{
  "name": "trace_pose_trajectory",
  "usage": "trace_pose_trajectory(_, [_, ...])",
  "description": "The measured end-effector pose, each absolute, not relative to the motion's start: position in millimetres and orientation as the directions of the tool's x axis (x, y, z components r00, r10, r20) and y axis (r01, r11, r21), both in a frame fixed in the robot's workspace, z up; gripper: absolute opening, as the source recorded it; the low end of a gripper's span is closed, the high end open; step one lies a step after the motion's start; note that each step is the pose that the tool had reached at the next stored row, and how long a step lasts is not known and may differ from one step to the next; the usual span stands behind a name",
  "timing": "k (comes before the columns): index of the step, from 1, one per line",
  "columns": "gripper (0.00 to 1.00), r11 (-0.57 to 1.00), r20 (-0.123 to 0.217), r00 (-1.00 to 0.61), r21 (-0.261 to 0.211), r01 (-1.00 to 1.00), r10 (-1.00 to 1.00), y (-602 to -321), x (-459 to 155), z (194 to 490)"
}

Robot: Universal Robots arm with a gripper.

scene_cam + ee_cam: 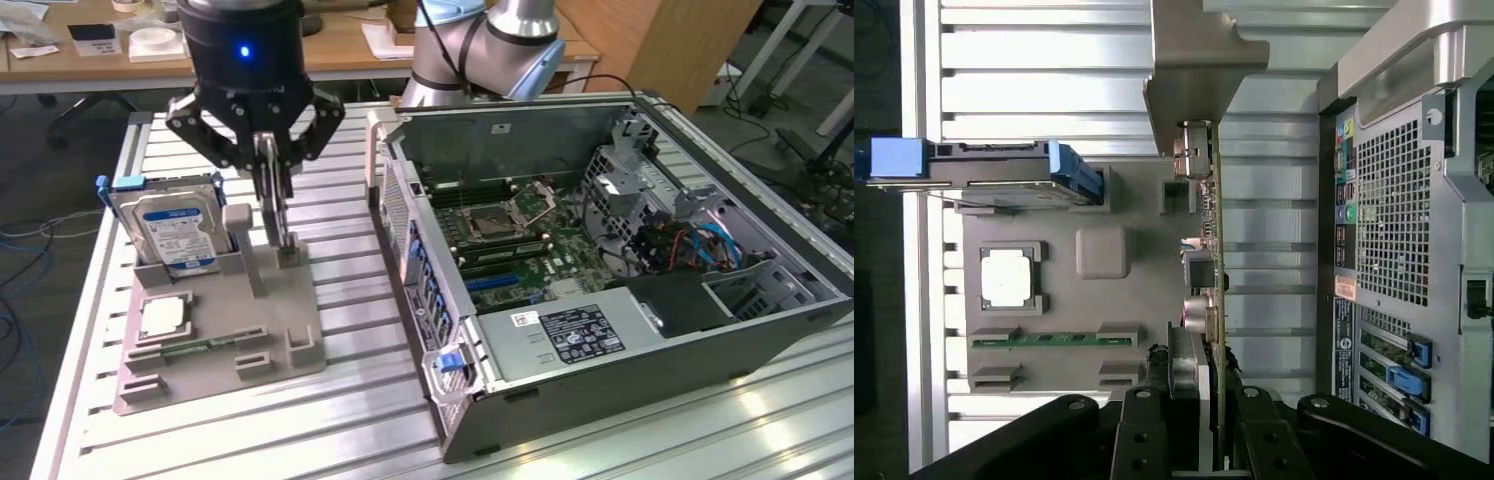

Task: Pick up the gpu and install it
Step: 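Pick up the gpu and move the gpu toward the slot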

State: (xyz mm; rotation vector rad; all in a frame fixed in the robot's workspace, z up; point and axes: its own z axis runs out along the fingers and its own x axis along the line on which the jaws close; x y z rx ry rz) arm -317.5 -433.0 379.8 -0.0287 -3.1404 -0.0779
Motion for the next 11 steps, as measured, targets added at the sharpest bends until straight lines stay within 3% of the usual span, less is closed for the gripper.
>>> trace_pose_trajectory(11, [0.28,0.999,0.001,-1.000,0.050,0.018,0.018,-433,-317,429])
